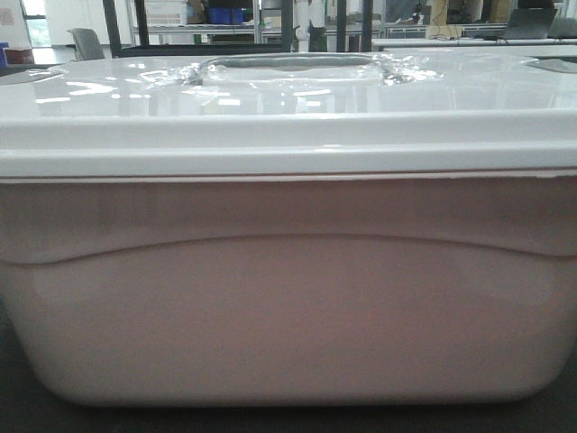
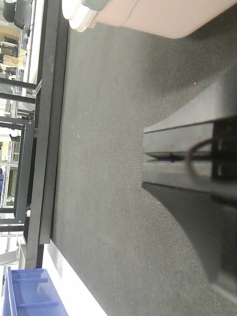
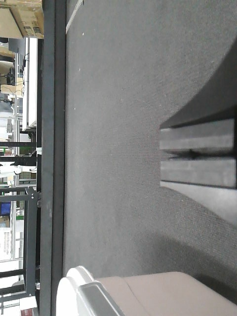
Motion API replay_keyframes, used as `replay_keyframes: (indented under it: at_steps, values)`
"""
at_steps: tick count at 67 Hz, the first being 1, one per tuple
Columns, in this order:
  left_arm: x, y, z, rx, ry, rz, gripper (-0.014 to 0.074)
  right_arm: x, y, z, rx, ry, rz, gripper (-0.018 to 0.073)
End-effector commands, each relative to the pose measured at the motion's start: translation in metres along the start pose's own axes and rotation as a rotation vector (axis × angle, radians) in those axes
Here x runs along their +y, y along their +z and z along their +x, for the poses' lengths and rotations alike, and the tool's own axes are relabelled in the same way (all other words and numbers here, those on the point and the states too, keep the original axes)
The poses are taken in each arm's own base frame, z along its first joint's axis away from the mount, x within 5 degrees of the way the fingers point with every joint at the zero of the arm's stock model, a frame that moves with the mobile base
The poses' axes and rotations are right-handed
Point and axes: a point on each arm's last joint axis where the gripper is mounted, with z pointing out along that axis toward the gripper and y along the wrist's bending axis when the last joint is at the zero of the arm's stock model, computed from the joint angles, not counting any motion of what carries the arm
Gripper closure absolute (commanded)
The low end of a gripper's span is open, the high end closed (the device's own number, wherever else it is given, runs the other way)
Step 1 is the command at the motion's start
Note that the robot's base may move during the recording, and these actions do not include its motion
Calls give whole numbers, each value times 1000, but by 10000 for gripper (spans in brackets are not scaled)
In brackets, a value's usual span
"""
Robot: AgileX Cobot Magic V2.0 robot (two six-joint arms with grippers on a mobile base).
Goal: Grab white bin and place on right shelf
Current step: 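Lower both grippers beside the ends of the pink bin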
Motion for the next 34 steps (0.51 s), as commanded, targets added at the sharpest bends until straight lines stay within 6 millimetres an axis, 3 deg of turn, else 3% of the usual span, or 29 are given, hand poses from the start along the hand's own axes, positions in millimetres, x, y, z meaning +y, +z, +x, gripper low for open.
replay_keyframes:
  at_steps: [1, 34]
  values:
    - [0, -1, -8, -93, -7, -3, 722, 1, -2, -10, -108, -2, -8, 519]
    - [0, -1, -10, -105, -7, -3, 722, 1, -2, -10, -108, -2, -8, 519]
